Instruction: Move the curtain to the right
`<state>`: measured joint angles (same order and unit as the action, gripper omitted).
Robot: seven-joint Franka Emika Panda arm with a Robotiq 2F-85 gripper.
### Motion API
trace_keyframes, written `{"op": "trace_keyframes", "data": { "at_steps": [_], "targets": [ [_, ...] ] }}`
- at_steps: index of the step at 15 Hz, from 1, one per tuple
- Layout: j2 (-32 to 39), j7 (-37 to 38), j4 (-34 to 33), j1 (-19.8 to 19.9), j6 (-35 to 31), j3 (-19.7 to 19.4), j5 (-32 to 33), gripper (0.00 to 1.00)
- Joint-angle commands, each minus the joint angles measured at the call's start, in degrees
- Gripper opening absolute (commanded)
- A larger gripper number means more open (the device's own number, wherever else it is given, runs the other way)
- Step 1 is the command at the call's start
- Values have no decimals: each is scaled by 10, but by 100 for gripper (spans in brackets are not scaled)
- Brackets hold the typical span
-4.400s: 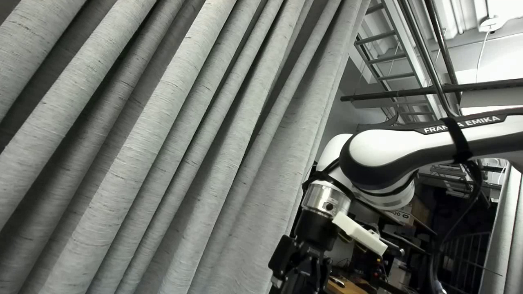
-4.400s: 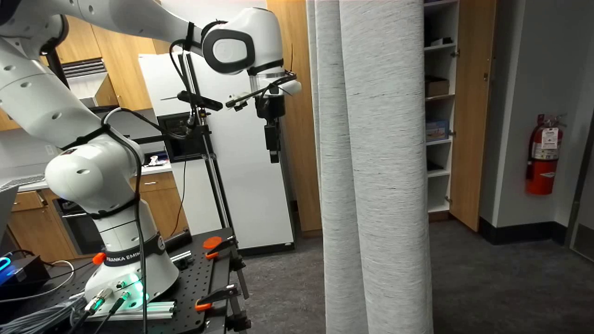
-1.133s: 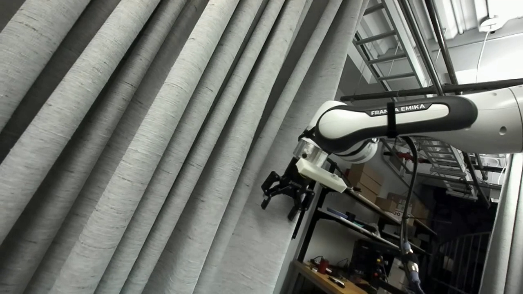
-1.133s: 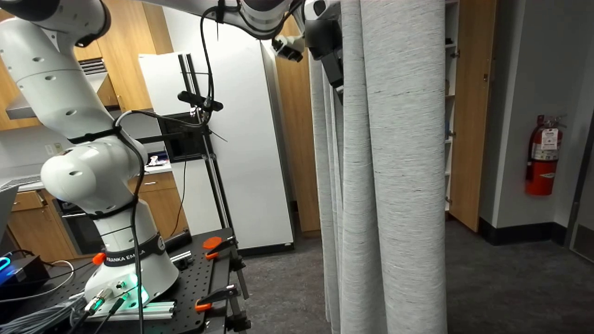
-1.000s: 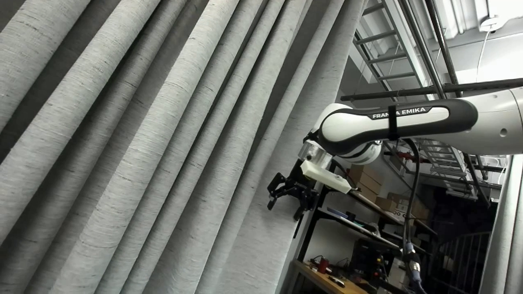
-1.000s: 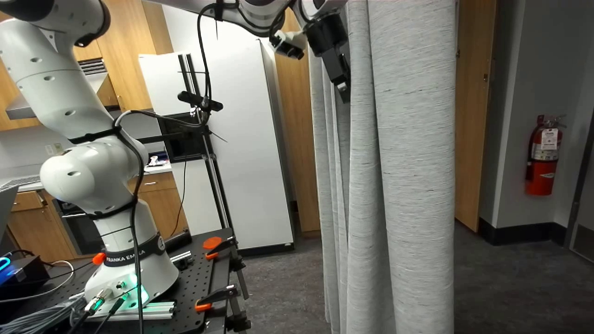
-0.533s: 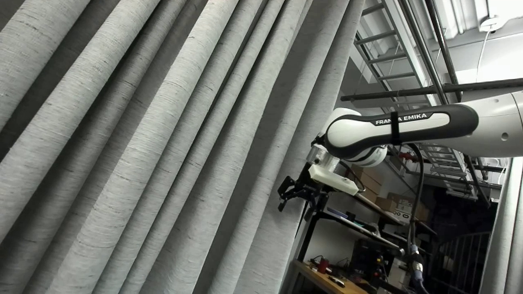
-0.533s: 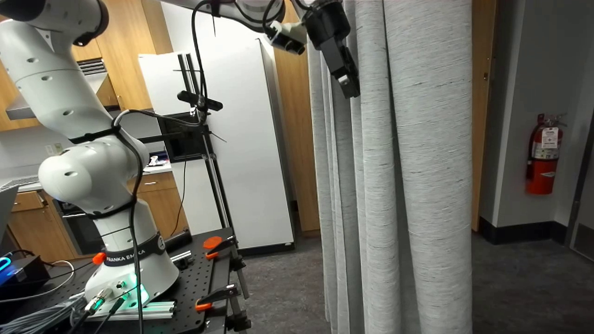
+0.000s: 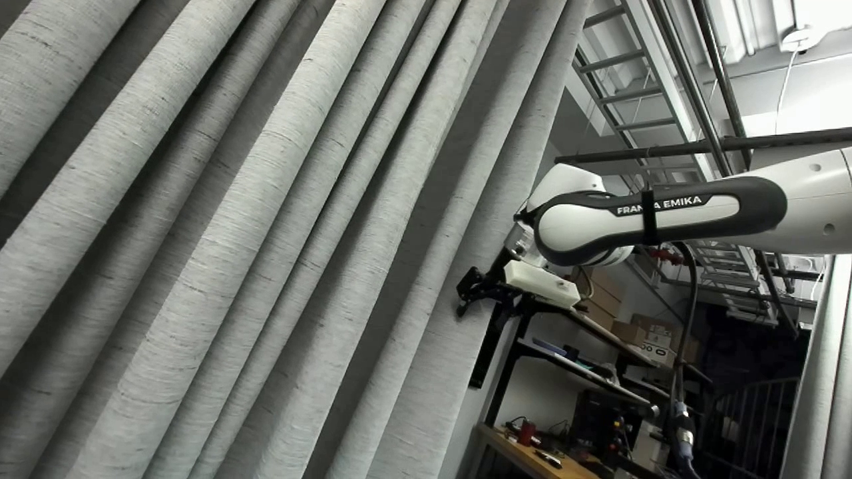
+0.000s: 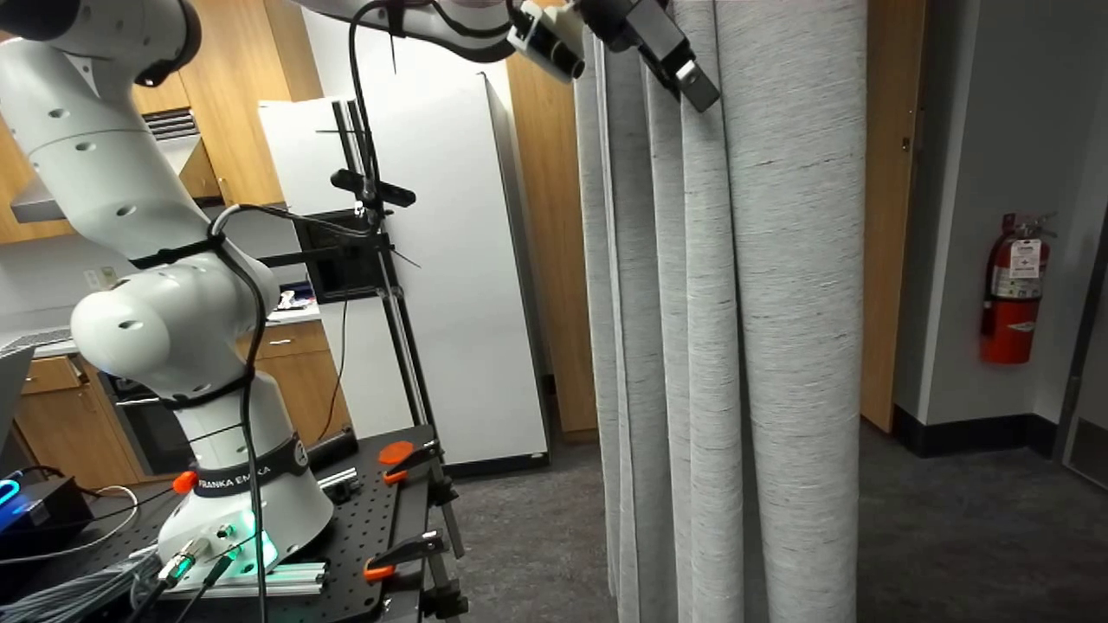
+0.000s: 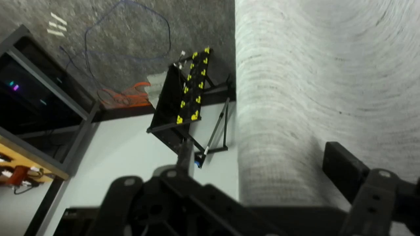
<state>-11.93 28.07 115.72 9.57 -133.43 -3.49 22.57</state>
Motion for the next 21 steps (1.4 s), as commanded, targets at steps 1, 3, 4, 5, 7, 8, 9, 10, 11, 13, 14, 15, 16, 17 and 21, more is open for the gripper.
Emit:
{"op": "trace_keyframes", "data": {
  "at_steps": [1, 3, 4, 5, 7, 8, 9, 10, 11, 13, 14, 15, 16, 17, 21],
  "targets": [
    [-8, 19, 16, 12, -108, 7, 39, 100],
    [-5, 36, 19, 18, -169, 11, 55, 100],
    [-3, 52, 21, 26, -201, 15, 75, 100],
    [-1, 68, 24, 34, -226, 20, 94, 100],
    [1, 112, 26, 38, -265, 18, 139, 100],
    [2, 137, 25, 44, -283, 21, 165, 100],
    [2, 162, 24, 50, -298, 23, 194, 100],
    [0, 183, 23, 55, -310, 26, 219, 100],
    [-2, 206, 22, 61, -320, 29, 246, 91],
    [-6, 253, 20, 75, -337, 36, 308, 65],
    [-9, 279, 19, 81, -342, 40, 339, 58],
    [-13, 298, 19, 84, -344, 43, 360, 50],
    [-17, 321, 19, 88, -344, 47, 385, 41],
    [-21, 339, 20, 89, -341, 49, 402, 34],
    [-36, 380, 24, 88, -333, 48, 431, 4]
  ]
}}
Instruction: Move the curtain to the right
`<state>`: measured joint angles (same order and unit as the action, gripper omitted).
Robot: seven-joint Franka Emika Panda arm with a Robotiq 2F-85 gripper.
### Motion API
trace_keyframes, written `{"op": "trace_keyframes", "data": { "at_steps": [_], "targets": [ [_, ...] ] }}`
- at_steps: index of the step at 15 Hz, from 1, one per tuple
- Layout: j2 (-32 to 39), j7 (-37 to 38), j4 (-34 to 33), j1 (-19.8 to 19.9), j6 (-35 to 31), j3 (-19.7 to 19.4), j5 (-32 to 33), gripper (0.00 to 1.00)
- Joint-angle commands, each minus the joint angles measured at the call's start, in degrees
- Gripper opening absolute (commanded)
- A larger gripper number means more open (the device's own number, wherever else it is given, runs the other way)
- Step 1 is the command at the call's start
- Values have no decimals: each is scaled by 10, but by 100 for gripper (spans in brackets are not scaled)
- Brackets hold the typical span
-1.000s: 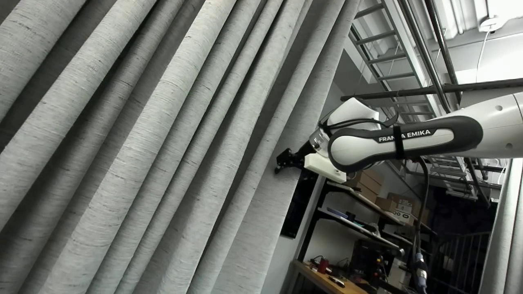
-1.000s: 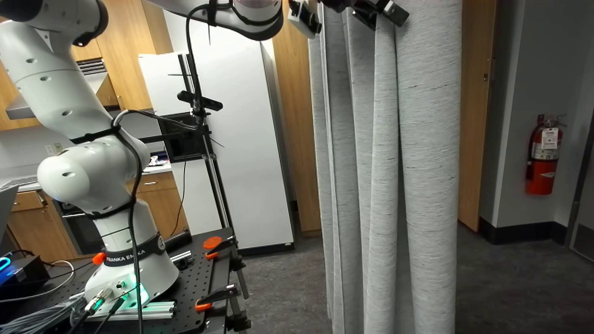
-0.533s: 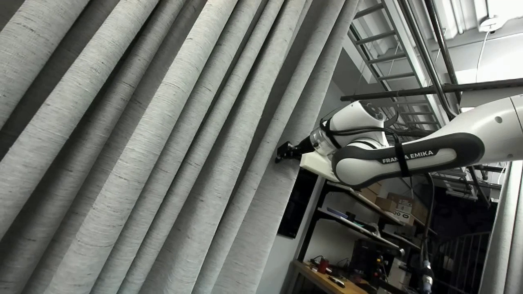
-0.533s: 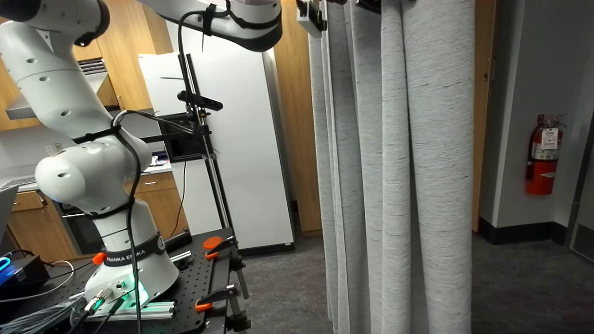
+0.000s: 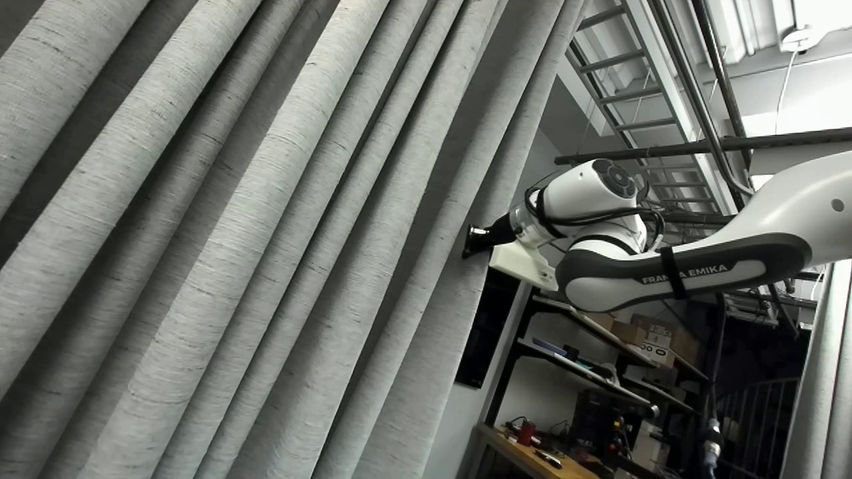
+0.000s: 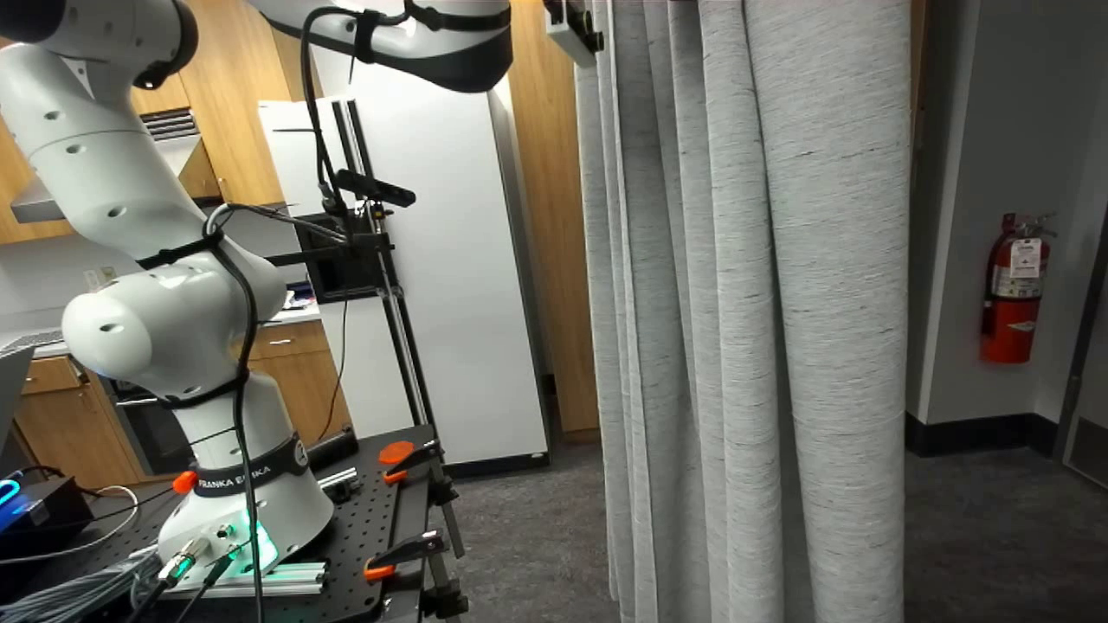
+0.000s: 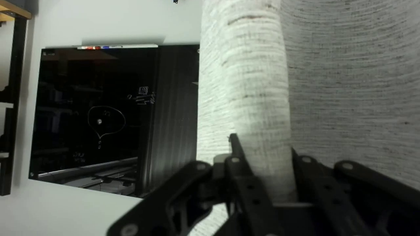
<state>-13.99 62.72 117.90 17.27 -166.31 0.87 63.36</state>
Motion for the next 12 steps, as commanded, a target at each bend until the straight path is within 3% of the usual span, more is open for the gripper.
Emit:
{"op": "trace_keyframes", "data": {
  "at_steps": [1, 7, 12],
  "targets": [
    [-20, 33, 3, 9, -8, 1, 20, 0],
    [-19, -8, -8, 4, -37, -36, -10, 1],
    [13, -105, -34, -8, -71, -124, -110, 1]
  ]
}}
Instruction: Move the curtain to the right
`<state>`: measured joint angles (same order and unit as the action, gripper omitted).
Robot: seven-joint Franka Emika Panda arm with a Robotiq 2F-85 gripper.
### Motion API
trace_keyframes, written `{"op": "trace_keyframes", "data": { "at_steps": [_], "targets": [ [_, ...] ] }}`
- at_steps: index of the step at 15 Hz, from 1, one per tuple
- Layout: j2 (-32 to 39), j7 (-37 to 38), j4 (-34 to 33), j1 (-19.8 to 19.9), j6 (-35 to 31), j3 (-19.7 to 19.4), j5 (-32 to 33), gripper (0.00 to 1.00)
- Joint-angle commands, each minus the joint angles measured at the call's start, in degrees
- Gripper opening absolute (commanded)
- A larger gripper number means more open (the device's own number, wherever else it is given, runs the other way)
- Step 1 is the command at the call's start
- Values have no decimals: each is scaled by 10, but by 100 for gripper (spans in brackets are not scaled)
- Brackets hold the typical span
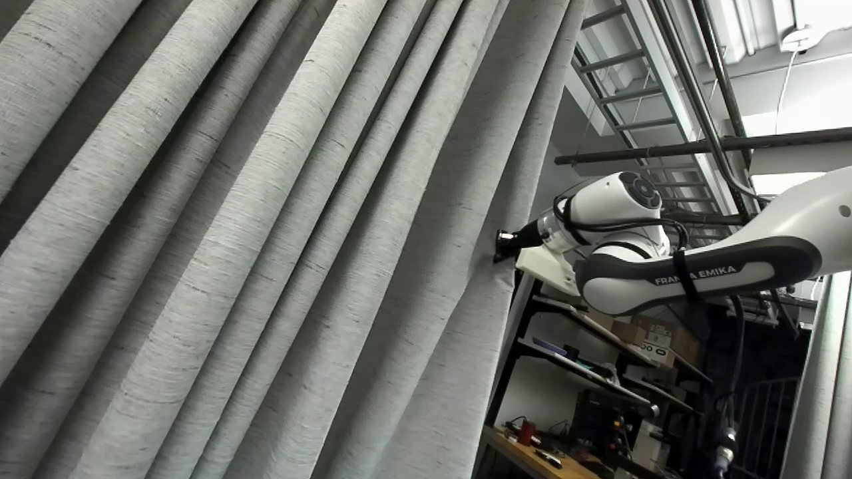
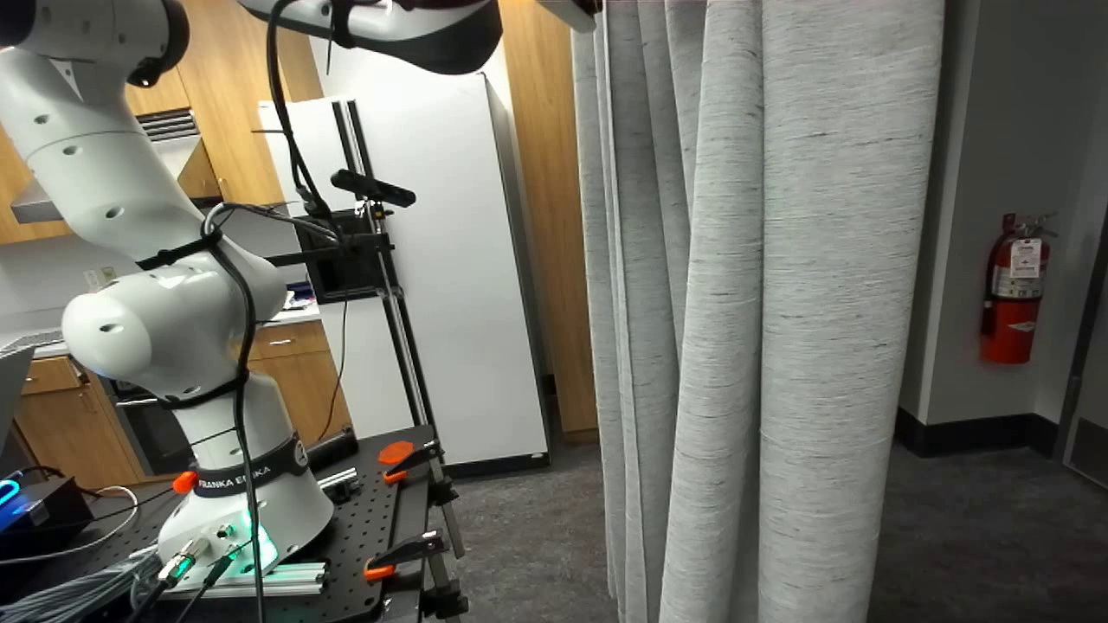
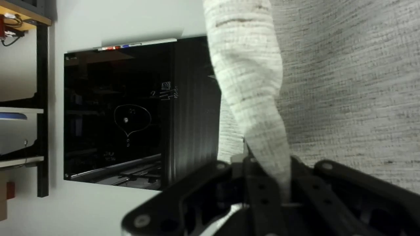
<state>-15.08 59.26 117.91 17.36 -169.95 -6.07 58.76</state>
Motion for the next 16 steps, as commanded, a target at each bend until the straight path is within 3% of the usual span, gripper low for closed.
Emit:
{"op": "trace_keyframes", "data": {
  "at_steps": [1, 3, 6, 7, 8, 16],
  "targets": [
    [36, -103, -44, -16, -36, -79, -102, 1],
    [64, -166, -69, -30, -29, -123, -180, 1],
    [106, -273, -118, -5, -11, -140, -331, 1],
    [118, -288, -138, -26, -3, -173, -358, 1],
    [130, -309, -156, -19, 3, -181, -396, 1],
    [216, -316, -289, 56, 105, -267, -571, 1]
  ]
}}
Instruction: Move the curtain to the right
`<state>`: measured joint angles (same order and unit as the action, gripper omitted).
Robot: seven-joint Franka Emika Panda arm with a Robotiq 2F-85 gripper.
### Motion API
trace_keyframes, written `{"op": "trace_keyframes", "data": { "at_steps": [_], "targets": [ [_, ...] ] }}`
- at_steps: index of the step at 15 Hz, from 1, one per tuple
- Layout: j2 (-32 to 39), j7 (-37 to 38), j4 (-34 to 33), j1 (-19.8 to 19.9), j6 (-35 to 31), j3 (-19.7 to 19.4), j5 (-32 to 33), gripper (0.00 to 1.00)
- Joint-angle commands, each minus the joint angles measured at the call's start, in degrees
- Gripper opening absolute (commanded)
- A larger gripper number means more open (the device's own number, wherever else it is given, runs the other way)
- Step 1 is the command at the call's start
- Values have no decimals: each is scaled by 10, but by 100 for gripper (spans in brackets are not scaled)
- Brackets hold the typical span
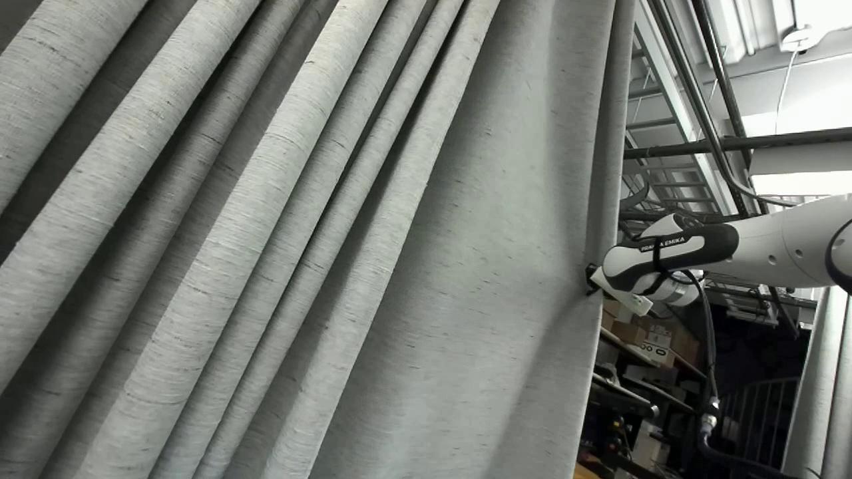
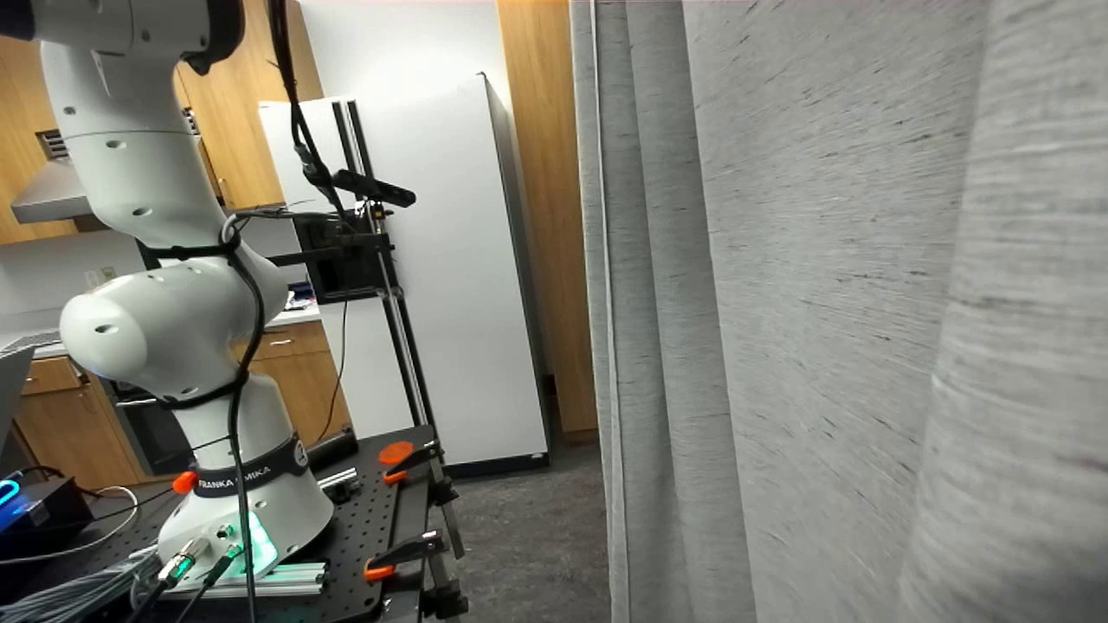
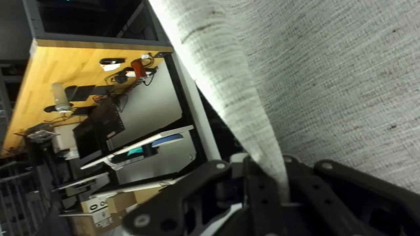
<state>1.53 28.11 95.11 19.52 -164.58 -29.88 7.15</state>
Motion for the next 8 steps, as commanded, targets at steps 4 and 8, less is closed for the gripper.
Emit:
{"op": "trace_keyframes", "data": {
  "at_steps": [4, 8],
  "targets": [
    [116, -22, -138, 104, 115, -44, -144, 1],
    [206, -134, -255, 172, 150, 2, -255, 1]
  ]
}}
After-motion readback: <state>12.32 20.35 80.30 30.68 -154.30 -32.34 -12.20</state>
